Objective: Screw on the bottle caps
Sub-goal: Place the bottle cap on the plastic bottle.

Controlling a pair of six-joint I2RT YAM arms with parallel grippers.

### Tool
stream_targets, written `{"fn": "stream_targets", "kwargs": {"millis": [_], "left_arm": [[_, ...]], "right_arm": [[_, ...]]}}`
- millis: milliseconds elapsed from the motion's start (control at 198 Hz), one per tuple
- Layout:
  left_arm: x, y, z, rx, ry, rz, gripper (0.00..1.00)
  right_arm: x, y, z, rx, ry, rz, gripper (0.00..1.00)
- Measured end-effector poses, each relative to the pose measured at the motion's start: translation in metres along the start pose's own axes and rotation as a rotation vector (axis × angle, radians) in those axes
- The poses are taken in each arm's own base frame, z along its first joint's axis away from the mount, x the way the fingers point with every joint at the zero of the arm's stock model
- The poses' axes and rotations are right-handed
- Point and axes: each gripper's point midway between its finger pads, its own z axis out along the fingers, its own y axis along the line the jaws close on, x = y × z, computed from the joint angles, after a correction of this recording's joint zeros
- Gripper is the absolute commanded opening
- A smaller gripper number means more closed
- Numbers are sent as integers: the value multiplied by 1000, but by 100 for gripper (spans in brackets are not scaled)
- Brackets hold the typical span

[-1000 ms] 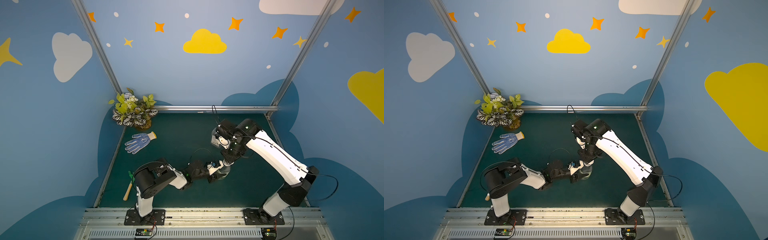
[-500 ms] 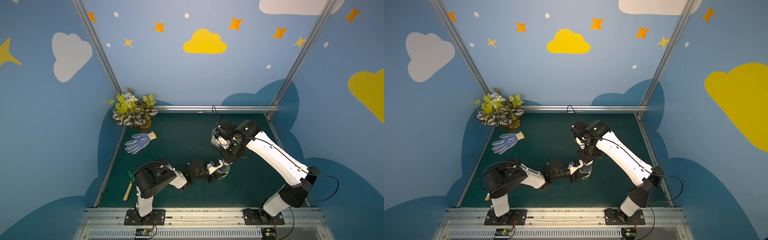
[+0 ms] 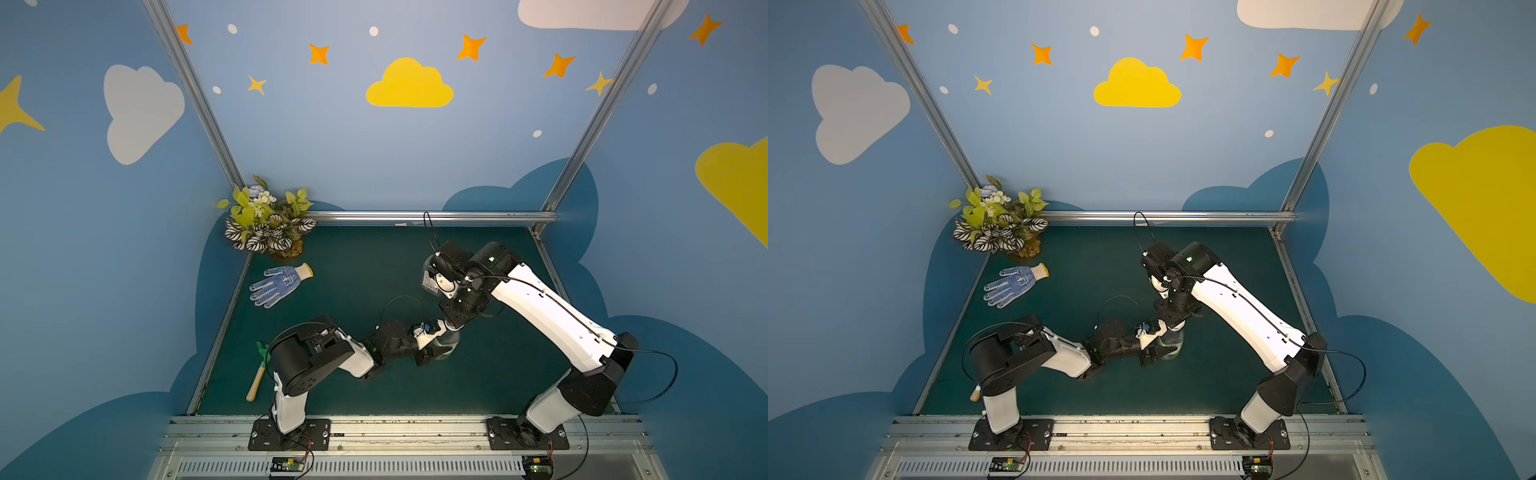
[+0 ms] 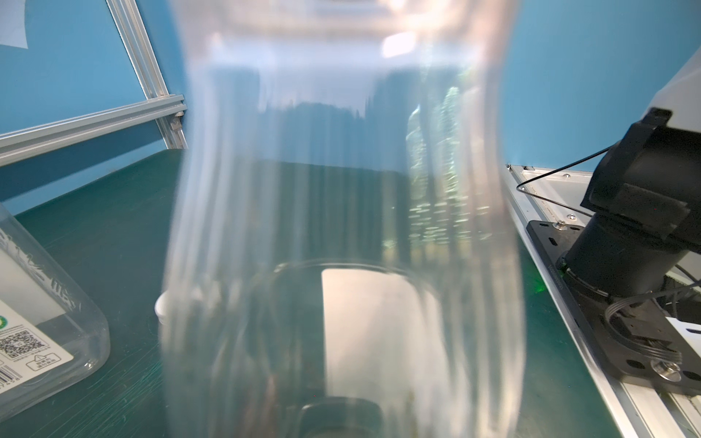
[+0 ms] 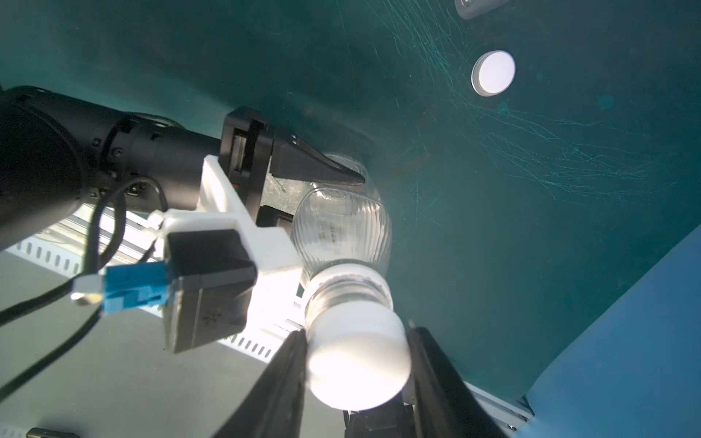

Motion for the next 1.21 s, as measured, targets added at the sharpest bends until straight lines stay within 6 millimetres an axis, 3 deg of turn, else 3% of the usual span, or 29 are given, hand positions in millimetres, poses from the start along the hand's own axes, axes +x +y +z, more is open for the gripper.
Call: {"fn": "stream_targets", "kwargs": {"millis": [894, 1207], "left_arm": [[-1, 2, 0, -4, -6, -1, 51], [-5, 2, -1, -6, -22, 4, 51]], "right_arm": [[-1, 0, 4, 3, -30, -3, 47], [1, 0, 7, 7, -20, 2, 56]]}}
